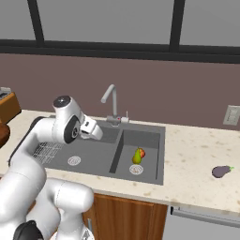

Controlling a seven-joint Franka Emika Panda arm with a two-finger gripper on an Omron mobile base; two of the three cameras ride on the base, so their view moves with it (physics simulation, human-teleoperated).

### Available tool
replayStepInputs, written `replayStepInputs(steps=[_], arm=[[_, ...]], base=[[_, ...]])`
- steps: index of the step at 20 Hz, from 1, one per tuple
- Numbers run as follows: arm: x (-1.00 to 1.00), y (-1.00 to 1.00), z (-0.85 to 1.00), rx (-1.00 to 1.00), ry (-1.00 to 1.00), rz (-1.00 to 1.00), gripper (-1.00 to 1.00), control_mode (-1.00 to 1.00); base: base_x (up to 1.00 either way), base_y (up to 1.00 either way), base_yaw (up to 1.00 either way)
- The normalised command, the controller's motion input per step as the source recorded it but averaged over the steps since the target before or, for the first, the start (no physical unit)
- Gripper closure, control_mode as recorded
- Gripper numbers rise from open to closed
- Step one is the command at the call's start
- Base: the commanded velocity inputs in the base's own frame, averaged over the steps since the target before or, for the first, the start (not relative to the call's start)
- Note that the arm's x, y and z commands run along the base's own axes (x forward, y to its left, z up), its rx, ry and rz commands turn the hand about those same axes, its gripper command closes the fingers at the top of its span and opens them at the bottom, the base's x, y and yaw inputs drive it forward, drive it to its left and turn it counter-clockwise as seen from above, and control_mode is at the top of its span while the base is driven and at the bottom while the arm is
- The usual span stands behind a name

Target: There is a mixed pile of frozen fruits and vegetables on the counter. Locate all the frozen vegetables and place the items in a bowl on the counter. Take all the frozen fruits and defrost them in a running sink.

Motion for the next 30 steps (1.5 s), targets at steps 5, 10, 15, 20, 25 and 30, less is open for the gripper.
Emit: replayStepInputs(steps=[5,10,15,20,25,30], arm=[[-0.08,0.39,-0.1,0.0,0.04,0.12,1.0,-1.0],[-0.01,0.42,-0.03,-0.01,0.03,0.07,1.0,-1.0],[0.0,0.49,-0.03,-0.03,0.01,0.04,1.0,-1.0],[0.0,0.52,-0.02,-0.05,0.01,0.02,1.0,-1.0],[0.0,0.54,-0.02,-0.05,0.02,0.01,1.0,-1.0],[0.0,0.38,0.05,0.0,0.06,0.02,1.0,-1.0]], base=[[0.0,0.0,0.0],[0.0,0.0,0.0],[0.0,0.0,0.0],[0.0,0.0,0.0],[0.0,0.0,0.0],[0.0,0.0,0.0]])
